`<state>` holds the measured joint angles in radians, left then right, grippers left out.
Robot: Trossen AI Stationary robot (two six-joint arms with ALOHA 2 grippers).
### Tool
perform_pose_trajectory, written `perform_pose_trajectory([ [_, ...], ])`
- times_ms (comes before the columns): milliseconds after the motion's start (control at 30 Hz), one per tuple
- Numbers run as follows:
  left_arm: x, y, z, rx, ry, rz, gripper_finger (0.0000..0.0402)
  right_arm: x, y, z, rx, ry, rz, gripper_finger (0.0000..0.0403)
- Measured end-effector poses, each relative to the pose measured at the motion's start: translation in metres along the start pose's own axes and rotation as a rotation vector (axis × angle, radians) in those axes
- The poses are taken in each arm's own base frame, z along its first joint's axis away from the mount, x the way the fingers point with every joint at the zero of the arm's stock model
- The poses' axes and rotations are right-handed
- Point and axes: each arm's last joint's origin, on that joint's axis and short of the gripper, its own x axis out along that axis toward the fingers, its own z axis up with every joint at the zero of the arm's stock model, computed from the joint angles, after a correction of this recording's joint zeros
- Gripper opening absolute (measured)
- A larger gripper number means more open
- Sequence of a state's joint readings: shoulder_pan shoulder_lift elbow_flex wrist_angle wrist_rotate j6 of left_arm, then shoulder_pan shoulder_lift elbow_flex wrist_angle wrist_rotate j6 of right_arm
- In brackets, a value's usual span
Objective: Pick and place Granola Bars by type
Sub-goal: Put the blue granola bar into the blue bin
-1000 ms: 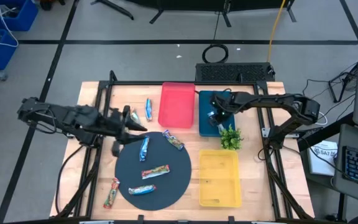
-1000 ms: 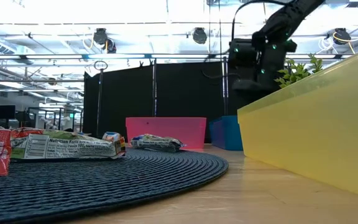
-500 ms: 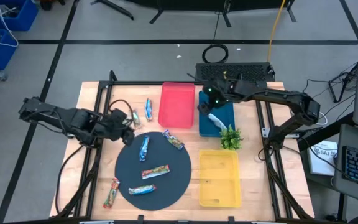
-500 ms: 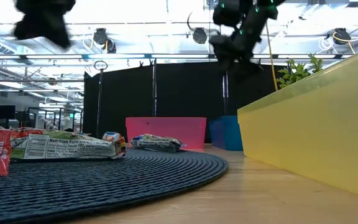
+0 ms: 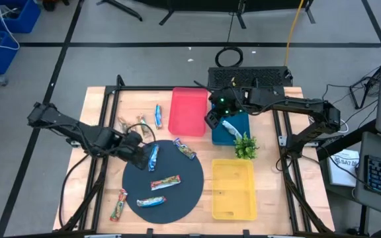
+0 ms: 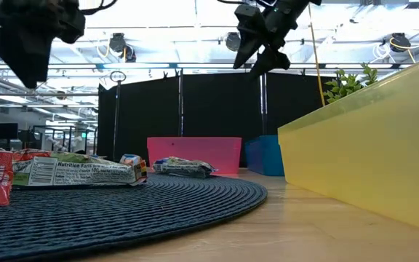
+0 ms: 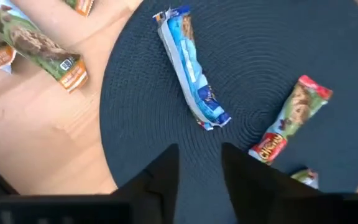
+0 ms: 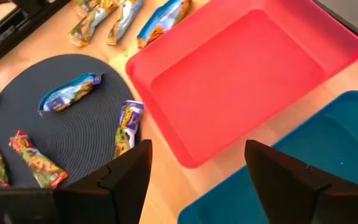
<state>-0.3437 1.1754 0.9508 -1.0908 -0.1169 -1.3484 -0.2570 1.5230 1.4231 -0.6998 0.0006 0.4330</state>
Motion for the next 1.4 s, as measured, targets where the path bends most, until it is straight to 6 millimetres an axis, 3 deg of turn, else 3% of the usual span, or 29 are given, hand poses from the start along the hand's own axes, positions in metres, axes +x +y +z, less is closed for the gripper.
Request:
perform_pose_trajectory([
  [167,0.020,-0.009,0.001,-0.122,-0.020,0.097,0.0199,-0.003,0.018,-0.008,-0.044,0.003,0.038,0.0251],
  [300,0.042,-0.019,0.000,-0.168,-0.020,0.136,0.0226,-0.013,0.035,-0.014,-0.083,-0.041,0.052,0.0250],
  [467,0.073,-0.031,0.000,-0.201,-0.017,0.139,0.0236,-0.036,0.048,-0.019,-0.116,-0.125,0.073,0.0243],
  [633,0.091,-0.032,-0.001,-0.208,-0.021,0.223,0.0231,-0.060,0.050,-0.023,-0.127,-0.178,0.095,0.0238],
  [867,0.119,-0.039,-0.003,-0.199,-0.015,0.237,0.0210,-0.084,0.051,-0.027,-0.140,-0.247,0.098,0.0238],
  [967,0.124,-0.041,0.000,-0.229,-0.009,0.226,0.0183,-0.088,0.050,-0.027,-0.138,-0.255,0.105,0.0238],
  [1200,0.120,-0.045,0.006,-0.207,-0.012,0.159,0.0034,-0.087,0.051,-0.028,-0.143,-0.252,0.106,0.0238],
  [1400,0.094,-0.047,0.009,-0.184,-0.056,0.068,0.0033,-0.090,0.050,-0.027,-0.186,-0.266,0.107,0.0238],
])
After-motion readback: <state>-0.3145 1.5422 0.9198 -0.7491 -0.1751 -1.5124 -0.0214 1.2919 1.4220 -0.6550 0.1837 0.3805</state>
